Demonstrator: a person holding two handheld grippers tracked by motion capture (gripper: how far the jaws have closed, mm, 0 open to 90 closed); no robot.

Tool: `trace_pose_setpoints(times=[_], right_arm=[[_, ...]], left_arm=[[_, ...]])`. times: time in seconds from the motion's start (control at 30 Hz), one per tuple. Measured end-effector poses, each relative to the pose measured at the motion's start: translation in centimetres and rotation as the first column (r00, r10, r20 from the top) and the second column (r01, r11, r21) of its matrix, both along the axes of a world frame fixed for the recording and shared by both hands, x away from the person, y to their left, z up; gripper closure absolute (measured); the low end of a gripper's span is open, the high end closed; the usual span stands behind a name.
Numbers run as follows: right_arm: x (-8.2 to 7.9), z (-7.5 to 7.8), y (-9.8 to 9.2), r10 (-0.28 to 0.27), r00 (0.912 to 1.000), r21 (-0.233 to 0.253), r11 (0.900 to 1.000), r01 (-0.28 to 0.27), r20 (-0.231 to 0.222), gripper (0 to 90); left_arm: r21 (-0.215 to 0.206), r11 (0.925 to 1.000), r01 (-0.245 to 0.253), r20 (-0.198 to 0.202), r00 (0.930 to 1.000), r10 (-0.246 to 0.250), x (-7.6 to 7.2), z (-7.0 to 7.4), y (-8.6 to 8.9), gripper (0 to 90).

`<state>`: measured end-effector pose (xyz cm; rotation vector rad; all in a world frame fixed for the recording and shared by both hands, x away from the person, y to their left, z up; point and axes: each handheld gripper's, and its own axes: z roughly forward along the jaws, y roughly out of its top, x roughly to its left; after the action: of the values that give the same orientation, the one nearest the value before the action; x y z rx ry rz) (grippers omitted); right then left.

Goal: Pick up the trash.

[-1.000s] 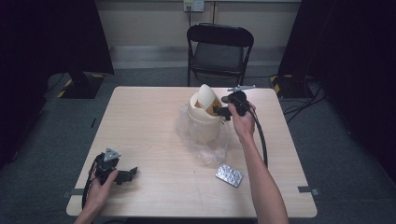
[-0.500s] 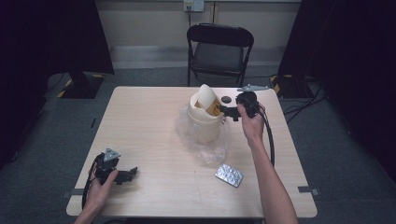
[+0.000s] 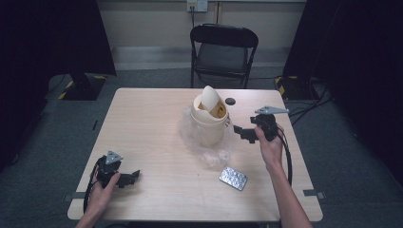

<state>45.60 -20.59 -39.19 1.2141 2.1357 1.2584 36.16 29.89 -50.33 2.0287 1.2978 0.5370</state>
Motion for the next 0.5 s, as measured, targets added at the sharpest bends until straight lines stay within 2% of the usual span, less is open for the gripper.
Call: trace_pose_setpoints(times=[0.17,0.2,0.23,0.27,0.3,0.37,0.5], right_arm=[[-2.1,-1.7,-1.2,-0.017,0.9995,-0.003,1.000,0.017,-0.027,13.7],[-3.0,-2.7,-1.6,-0.015,0.9991,-0.016,1.000,0.014,-0.039,13.8],[-3.0,-2.7,-1.6,-0.015,0.9991,-0.016,1.000,0.014,-0.039,13.8],[-3.8,-3.6,-1.8,-0.004,0.9983,-0.022,1.000,0.003,-0.058,13.9],[-3.8,-3.6,-1.8,-0.004,0.9983,-0.022,1.000,0.003,-0.058,13.9],[-5.0,-4.8,-2.0,0.010,0.9970,-0.031,0.999,-0.012,-0.077,14.1],[-6.3,-5.7,-2.4,0.017,0.9964,-0.028,0.999,-0.019,-0.082,14.2]], left_arm=[[0.000,1.0000,0.000,0.000,1.0000,0.000,0.0,0.0,0.0,0.0],[0.000,1.0000,0.000,0.000,1.0000,0.000,0.0,0.0,0.0,0.0],[0.000,1.0000,0.000,0.000,1.0000,0.000,0.0,0.0,0.0,0.0],[0.000,1.0000,0.000,0.000,1.0000,0.000,0.0,0.0,0.0,0.0],[0.000,1.0000,0.000,0.000,1.0000,0.000,0.0,0.0,0.0,0.0],[0.000,1.0000,0.000,0.000,1.0000,0.000,0.0,0.0,0.0,0.0],[0.000,1.0000,0.000,0.000,1.0000,0.000,0.0,0.0,0.0,0.0]])
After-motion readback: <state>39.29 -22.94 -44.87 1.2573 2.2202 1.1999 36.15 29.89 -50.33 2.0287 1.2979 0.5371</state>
